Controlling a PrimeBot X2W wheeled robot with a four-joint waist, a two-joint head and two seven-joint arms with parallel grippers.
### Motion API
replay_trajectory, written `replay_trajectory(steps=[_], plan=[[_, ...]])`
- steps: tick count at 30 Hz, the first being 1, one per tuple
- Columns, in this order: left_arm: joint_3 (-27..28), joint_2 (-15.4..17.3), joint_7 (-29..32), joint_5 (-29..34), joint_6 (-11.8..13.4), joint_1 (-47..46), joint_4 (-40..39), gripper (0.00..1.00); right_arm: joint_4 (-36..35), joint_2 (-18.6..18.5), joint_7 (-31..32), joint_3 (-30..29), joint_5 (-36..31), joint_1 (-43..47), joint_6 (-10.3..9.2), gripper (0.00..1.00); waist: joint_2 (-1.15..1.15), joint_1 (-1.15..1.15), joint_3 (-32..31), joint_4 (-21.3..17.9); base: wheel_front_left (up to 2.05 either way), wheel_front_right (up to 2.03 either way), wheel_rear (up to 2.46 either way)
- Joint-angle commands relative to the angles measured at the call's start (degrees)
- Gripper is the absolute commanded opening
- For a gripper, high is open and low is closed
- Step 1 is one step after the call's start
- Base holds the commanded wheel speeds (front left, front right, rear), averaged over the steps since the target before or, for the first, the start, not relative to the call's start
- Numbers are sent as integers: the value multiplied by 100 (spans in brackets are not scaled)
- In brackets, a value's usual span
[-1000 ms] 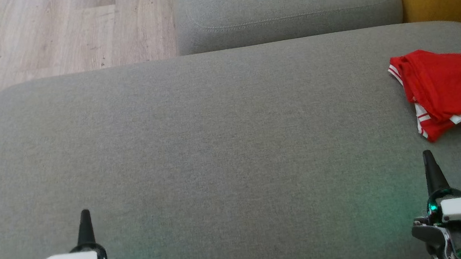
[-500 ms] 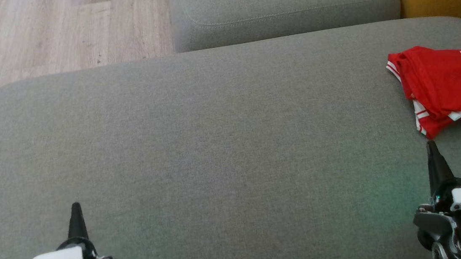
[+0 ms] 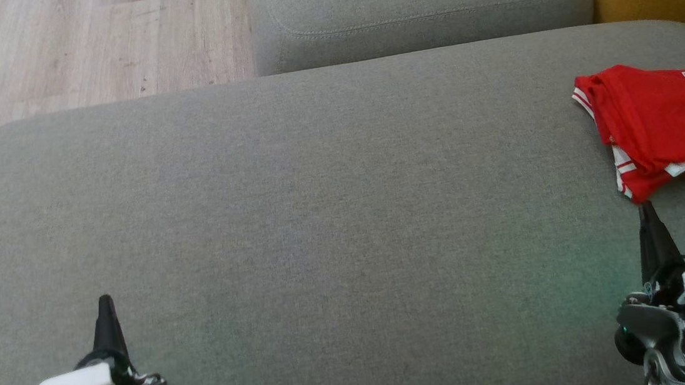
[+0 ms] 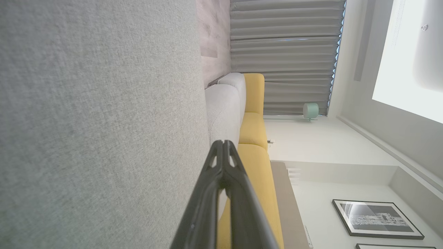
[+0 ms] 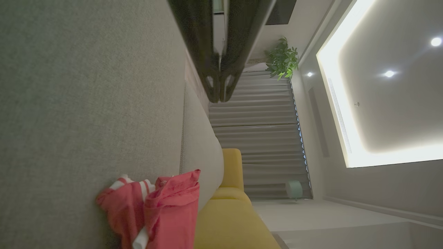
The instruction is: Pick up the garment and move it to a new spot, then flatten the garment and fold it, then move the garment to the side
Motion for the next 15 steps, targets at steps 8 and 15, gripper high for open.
replay_trajectory(steps=[8, 15], plan=[[223, 30, 19, -20, -40, -272, -169, 0, -182, -105, 69, 90, 10, -277, 40, 0, 0, 0, 0, 1, 0, 0, 0], [228, 27, 23, -16, -40, -273, -169, 0, -182, -96, 78, 78, 0, -278, 40, 0, 0, 0, 0, 1, 0, 0, 0]])
